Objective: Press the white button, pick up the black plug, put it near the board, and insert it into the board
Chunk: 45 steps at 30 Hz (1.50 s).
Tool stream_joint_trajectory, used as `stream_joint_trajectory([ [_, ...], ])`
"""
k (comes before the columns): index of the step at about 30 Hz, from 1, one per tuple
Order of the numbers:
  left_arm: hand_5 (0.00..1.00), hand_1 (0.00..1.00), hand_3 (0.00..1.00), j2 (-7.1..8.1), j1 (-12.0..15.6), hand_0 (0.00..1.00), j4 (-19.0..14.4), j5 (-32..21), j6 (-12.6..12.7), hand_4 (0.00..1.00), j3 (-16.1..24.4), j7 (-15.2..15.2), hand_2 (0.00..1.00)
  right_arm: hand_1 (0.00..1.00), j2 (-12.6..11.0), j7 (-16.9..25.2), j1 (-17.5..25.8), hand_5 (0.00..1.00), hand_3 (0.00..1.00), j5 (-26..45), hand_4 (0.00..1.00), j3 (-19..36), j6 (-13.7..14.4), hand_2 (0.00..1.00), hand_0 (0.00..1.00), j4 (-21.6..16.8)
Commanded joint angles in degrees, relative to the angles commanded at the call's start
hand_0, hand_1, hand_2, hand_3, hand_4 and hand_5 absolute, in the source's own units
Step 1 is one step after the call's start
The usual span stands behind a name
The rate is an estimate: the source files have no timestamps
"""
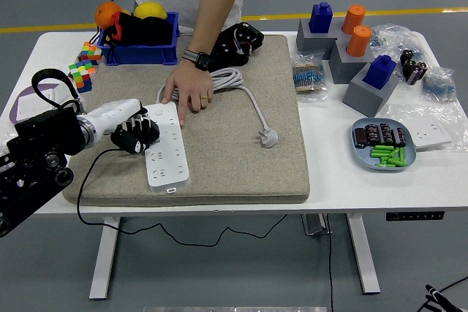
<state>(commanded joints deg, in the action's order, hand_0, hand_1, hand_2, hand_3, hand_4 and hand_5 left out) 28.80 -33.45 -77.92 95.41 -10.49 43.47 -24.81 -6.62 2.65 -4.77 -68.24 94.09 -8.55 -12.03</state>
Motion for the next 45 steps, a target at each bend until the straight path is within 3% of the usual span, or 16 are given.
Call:
stream_joint_trajectory([
  [9, 0.002, 0.371, 0.388, 1.61, 0.59, 0.219, -3.49, -0.61, -0.77, 0.764, 0.22, -1.55, 0.395, 0.754, -0.02, 0.03, 0.02, 0.553, 0.716, 0.07, 0.782, 0.0, 0.02, 0.738, 0.819, -0.05],
  [14, 0.002, 0.371, 0.388, 2.35, 1.48, 0.219, -6.03, -0.49, -0.83, 0.764, 2.88, -1.87, 0.395, 0.754, 0.03, 0.04, -0.01, 0.553, 0.716, 0.05, 0.782, 0.1, 0.0, 0.738, 0.819, -0.03],
  [16, 0.002, 0.369, 0.385, 2.34, 1.75, 0.214, -6.61, -0.01, -0.23, 0.764, 4.11, -1.2, 0.392, 0.754, 0.03, 0.01, -0.01, 0.554, 0.716, 0.0, 0.782, 0.15, -0.01, 0.738, 0.82, -0.01],
  [21, 0.002, 0.381, 0.411, 1.36, 2.62, 0.219, -5.18, 0.97, 4.98, 0.773, 6.59, 4.9, 0.41, 0.754, 0.03, 0.04, -0.01, 0.553, 0.717, -0.01, 0.782, 0.15, -0.01, 0.738, 0.82, -0.03],
  [26, 0.002, 0.381, 0.411, -0.23, 3.45, 0.219, -1.92, -0.14, 6.04, 0.773, 6.16, 6.19, 0.41, 0.754, 0.12, 0.07, -0.06, 0.553, 0.717, 0.14, 0.782, -0.08, -0.04, 0.738, 0.82, -0.08],
  [27, 0.002, 0.625, 0.617, -0.49, 3.63, 0.444, -1.46, -0.32, 6.21, 0.811, 6.07, 6.57, 0.552, 0.754, 0.14, 0.08, -0.06, 0.553, 0.716, 0.15, 0.782, -0.11, -0.05, 0.738, 0.819, -0.08],
  [32, 0.002, 0.625, 0.617, -1.55, 4.79, 0.444, -0.3, -1.0, 6.45, 0.811, 6.14, 7.5, 0.552, 0.754, 0.12, 0.04, 0.05, 0.553, 0.716, 0.11, 0.782, -0.12, -0.07, 0.738, 0.819, -0.04],
  [33, 0.002, 0.707, 0.67, -1.67, 4.95, 0.642, -0.2, -1.04, 6.5, 0.816, 6.19, 7.69, 0.606, 0.754, 0.11, 0.03, 0.09, 0.554, 0.717, 0.09, 0.782, -0.1, -0.06, 0.738, 0.82, -0.03],
  [45, 0.002, 0.694, 0.642, -1.81, 5.23, 0.634, -0.08, -0.97, 6.36, 0.789, 6.74, 7.36, 0.572, 0.754, 0.13, 0.05, -0.04, 0.553, 0.716, 0.4, 0.782, -0.38, -0.07, 0.738, 0.819, -0.13],
])
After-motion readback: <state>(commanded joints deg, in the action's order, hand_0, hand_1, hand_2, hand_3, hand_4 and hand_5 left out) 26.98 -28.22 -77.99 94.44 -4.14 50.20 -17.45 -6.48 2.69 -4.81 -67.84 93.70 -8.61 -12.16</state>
